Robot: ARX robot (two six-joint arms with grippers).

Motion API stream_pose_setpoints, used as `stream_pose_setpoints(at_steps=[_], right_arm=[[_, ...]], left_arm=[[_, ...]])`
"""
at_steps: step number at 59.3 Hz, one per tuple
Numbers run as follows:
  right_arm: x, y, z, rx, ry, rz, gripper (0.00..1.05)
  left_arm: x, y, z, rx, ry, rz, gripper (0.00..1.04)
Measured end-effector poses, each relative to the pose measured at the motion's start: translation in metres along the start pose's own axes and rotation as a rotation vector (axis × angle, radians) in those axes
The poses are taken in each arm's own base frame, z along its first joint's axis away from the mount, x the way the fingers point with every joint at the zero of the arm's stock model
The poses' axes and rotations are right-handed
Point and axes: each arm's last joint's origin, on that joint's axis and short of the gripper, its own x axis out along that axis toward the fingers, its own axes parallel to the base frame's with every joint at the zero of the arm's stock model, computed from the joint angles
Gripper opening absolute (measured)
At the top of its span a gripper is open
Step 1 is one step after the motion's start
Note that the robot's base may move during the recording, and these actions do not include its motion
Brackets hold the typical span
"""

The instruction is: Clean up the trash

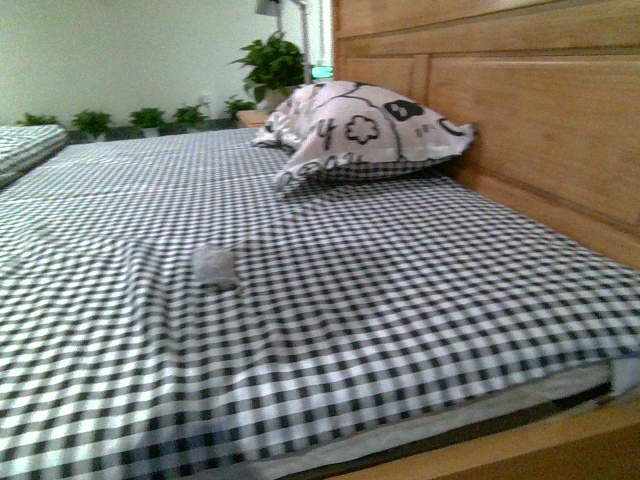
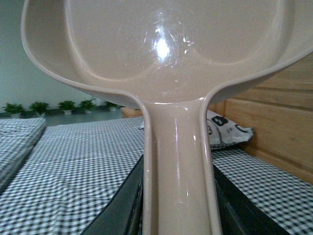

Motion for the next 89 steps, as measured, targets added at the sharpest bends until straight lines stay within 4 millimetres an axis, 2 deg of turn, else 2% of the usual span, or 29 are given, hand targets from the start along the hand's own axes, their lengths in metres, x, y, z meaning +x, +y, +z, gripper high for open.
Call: stream_pose_setpoints(at_steps=[31, 38, 43, 45, 53, 67, 77, 89], right_arm=[[0.000, 0.000, 0.000, -0.002, 0.003, -0.007, 0.19], [0.000, 0.000, 0.000, -0.002, 0.001, 0.004, 0.19], [0.000, 0.000, 0.000, -0.002, 0.000, 0.000, 0.19], [0.000, 0.000, 0.000, -0.001, 0.001, -0.005, 0.19], [0.000, 0.000, 0.000, -0.003, -0.001, 0.005, 0.19], [0.000, 0.000, 0.000, -0.002, 0.000, 0.000, 0.19], [0.000, 0.000, 0.000, -0.002, 0.000, 0.000, 0.19], [0.000, 0.000, 0.000, -0.002, 0.000, -0.001, 0.19]], left_arm=[[0.000, 0.000, 0.000, -0.002, -0.002, -0.015, 0.28], [0.010, 0.006, 0.006, -0.132, 0.385, 0.150, 0.28], [0.015, 0.018, -0.006, -0.182, 0.613, 0.199, 0.28], [0.021, 0.024, -0.016, -0.207, 0.690, 0.181, 0.27], [0.047, 0.039, -0.042, -0.198, 0.814, 0.093, 0.27], [0.094, 0.050, -0.072, -0.021, 0.866, -0.097, 0.27], [0.123, 0.045, -0.088, 0.058, 0.887, -0.214, 0.27], [0.143, 0.030, -0.111, 0.155, 0.926, -0.385, 0.27]])
